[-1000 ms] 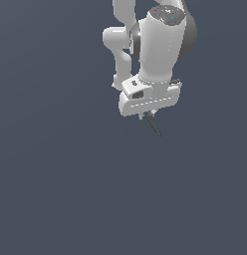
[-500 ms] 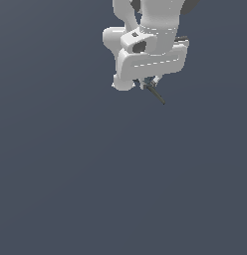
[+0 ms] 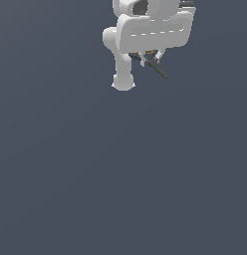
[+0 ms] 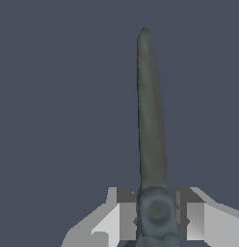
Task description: Pick up the object and move it to a goal position.
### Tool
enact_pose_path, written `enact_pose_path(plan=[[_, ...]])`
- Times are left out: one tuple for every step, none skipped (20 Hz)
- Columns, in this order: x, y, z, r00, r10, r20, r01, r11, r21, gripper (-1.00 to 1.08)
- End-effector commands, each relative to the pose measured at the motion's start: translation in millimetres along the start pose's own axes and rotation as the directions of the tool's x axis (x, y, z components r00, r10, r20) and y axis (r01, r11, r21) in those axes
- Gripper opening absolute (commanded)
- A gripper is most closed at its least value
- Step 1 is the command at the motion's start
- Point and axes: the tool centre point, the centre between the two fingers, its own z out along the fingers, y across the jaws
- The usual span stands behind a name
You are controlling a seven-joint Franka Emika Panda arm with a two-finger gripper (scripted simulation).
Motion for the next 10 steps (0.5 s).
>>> enact_pose_path(plan=[[-3.4,-0.7,-8.5,1.000,0.000,0.001,0.000,1.000,0.000,-1.00],[-4.1,-0.9,-10.6,1.000,0.000,0.001,0.000,1.000,0.000,-1.00],[-4.5,-1.0,-12.1,1.000,0.000,0.001,0.000,1.000,0.000,-1.00],[-4.7,-1.1,-13.1,1.000,0.000,0.001,0.000,1.000,0.000,-1.00],[-4.7,-1.1,-13.6,1.000,0.000,0.001,0.000,1.000,0.000,-1.00],[-4.5,-1.0,-13.5,1.000,0.000,0.001,0.000,1.000,0.000,-1.00],[-4.0,-0.9,-12.8,1.000,0.000,0.001,0.000,1.000,0.000,-1.00],[-3.3,-0.7,-11.8,1.000,0.000,0.001,0.000,1.000,0.000,-1.00],[-2.9,-0.6,-11.0,1.000,0.000,0.001,0.000,1.000,0.000,-1.00],[-2.7,-0.6,-10.8,1.000,0.000,0.001,0.000,1.000,0.000,-1.00]])
